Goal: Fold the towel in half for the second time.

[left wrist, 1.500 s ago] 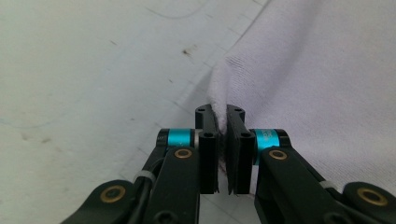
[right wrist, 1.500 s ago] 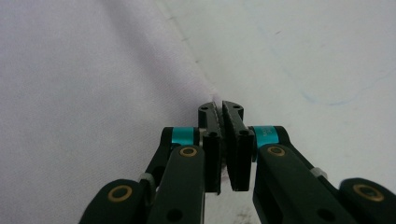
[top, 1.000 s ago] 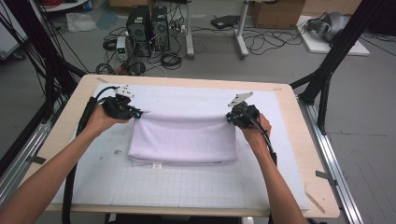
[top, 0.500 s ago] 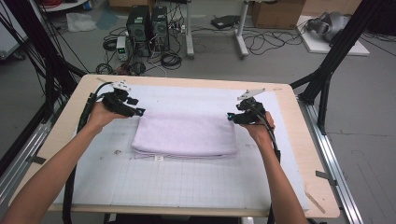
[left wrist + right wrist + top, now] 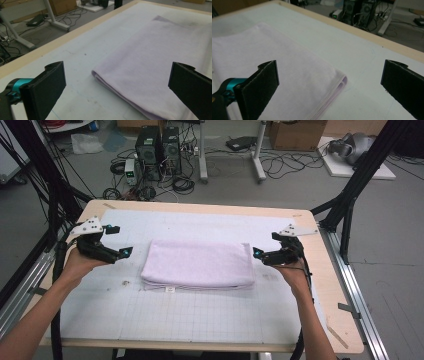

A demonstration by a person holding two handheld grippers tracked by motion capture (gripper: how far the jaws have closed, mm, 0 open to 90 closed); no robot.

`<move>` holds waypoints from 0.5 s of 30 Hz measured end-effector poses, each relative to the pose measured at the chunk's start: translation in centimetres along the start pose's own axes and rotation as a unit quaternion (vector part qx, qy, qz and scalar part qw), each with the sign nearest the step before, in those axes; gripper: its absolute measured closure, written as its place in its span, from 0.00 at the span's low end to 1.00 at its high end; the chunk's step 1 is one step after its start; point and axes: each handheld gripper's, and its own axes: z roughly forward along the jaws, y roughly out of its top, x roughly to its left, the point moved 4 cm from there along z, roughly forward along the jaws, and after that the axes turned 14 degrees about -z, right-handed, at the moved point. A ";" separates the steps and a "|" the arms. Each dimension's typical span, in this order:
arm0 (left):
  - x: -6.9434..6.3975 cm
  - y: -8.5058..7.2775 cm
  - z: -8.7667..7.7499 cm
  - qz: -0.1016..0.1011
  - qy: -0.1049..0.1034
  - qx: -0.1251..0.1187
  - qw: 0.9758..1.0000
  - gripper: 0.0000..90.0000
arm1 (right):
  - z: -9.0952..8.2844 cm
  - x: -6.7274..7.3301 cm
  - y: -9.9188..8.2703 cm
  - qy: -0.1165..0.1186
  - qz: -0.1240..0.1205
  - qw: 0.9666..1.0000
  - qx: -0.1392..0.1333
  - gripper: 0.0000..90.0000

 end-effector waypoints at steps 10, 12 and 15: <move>-3.5 -3.2 -4.4 0.004 -0.016 -0.069 0.997 0.02 | -5.0 2.3 -1.1 -0.003 -0.039 0.994 -0.101 0.01; -3.9 -3.9 -5.0 0.001 -0.013 -0.076 0.997 0.02 | -5.7 2.7 -1.4 -0.004 -0.043 0.992 -0.120 0.01; -4.3 -5.0 -5.8 -0.002 -0.010 -0.090 0.996 0.02 | -6.2 3.2 -2.3 -0.011 -0.039 0.990 -0.132 0.01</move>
